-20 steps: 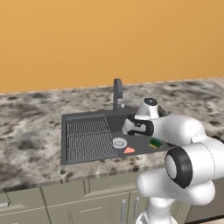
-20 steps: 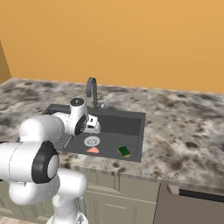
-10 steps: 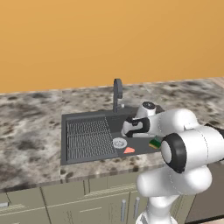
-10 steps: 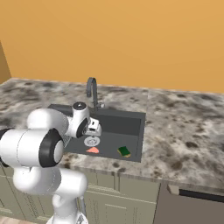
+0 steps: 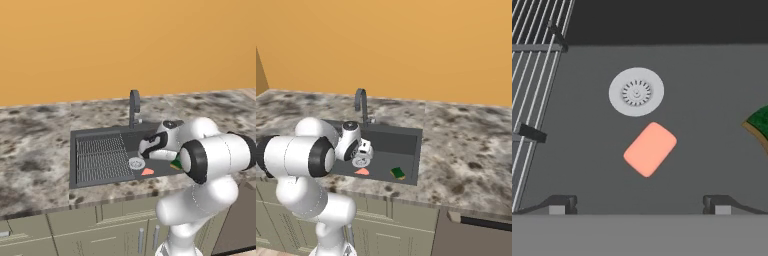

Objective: Pick up the bar soap and sponge from the sink, and place them back in the cabinet, and close the cabinet doors.

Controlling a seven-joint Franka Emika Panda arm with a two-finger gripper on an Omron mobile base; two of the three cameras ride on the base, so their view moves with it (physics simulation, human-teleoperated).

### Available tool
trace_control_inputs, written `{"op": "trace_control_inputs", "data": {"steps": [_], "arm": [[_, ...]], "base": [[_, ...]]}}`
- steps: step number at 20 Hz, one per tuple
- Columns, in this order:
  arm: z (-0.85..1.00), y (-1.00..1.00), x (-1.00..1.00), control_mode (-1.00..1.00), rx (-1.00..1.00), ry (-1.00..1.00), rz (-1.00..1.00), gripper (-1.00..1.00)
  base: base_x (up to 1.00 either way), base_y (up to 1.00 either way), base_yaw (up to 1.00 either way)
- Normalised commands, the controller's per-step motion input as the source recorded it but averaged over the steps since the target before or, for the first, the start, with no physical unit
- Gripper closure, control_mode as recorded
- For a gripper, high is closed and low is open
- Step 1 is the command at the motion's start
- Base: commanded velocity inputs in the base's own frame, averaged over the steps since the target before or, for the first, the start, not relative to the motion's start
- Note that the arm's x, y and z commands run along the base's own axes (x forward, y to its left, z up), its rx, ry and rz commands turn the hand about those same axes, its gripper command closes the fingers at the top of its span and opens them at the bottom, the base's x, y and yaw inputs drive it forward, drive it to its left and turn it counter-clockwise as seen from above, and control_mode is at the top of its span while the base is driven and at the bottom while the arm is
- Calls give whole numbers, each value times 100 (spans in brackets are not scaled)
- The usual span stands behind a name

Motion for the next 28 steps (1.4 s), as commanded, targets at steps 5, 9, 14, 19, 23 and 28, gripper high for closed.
{"op": "trace_control_inputs", "data": {"steps": [5,9,14,19,23,28], "arm": [[-23,0,8,-100,0,0,0,-100],[-23,-2,8,-100,0,0,0,-100],[-23,-3,11,-100,0,0,0,-100],[-7,-1,20,-100,0,0,-6,-100],[-4,0,20,-100,0,0,-11,-100],[-8,0,16,-100,0,0,-10,-100]], "base": [[0,0,0],[0,0,0],[0,0,0],[0,0,0],[0,0,0],[0,0,0]]}}
